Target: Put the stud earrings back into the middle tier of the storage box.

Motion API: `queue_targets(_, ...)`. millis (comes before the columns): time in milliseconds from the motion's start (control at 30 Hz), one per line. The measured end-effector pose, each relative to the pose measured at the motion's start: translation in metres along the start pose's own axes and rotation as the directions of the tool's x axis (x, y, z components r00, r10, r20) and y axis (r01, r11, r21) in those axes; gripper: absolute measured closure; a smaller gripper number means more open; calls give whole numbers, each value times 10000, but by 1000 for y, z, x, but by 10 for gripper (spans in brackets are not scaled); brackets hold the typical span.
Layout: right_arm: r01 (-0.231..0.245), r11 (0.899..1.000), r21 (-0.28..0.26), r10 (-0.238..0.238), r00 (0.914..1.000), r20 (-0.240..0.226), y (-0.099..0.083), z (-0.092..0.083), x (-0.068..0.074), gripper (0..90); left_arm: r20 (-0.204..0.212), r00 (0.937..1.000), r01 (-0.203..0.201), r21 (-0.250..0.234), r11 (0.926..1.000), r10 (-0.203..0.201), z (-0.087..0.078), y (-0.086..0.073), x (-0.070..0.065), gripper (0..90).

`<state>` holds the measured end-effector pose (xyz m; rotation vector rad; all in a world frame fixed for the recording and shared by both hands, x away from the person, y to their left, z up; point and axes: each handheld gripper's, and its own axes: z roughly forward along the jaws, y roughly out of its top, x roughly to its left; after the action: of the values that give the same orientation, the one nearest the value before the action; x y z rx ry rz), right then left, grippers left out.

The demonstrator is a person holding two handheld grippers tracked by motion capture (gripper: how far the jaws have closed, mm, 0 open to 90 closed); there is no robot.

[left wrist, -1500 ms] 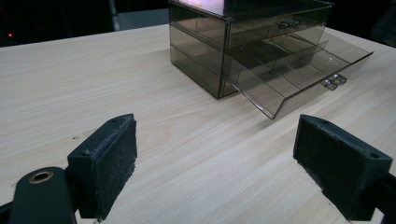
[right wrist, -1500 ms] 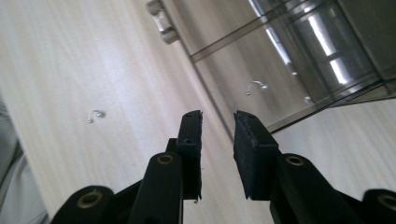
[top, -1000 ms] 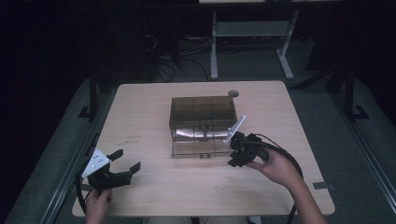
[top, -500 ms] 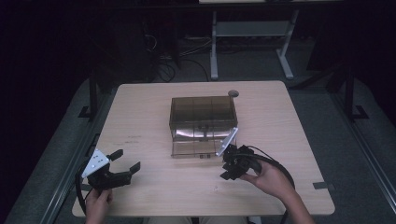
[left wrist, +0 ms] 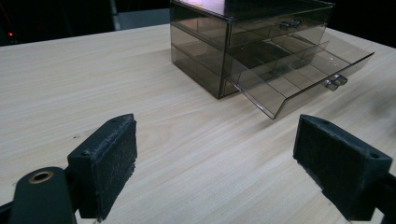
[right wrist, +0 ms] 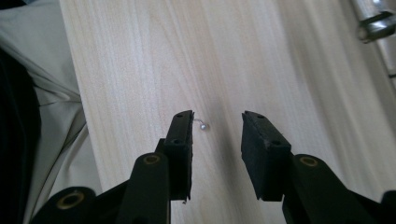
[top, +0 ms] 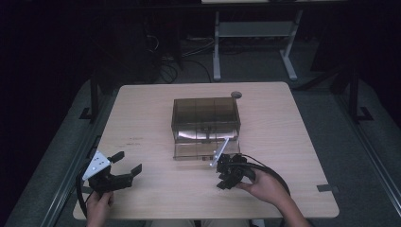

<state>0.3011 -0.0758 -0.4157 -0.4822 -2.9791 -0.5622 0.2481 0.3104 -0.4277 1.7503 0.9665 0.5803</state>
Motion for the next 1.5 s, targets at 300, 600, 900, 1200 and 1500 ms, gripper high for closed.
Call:
queue_targets(300,247,9980,587,-245,9997,-45,6,15,2,674,-5,10000,10,-14,10000,-10,0,0,0,130)
queue_targets(600,398,9939,1027,-397,9992,-23,8,27,2,703,2,10000,-16,-5,10000,16,0,0,0,130)
queue_targets(900,707,9913,1109,-720,9974,74,10,28,7,751,-11,10000,-26,24,10000,26,0,0,0,130)
queue_targets(1200,1144,9818,1517,-1235,9910,518,16,31,16,803,3,10000,1,-6,10000,-1,0,0,0,130)
queue_targets(1500,1236,9799,1564,-1335,9896,544,17,31,17,846,8,10000,22,-20,10000,-22,0,0,0,130)
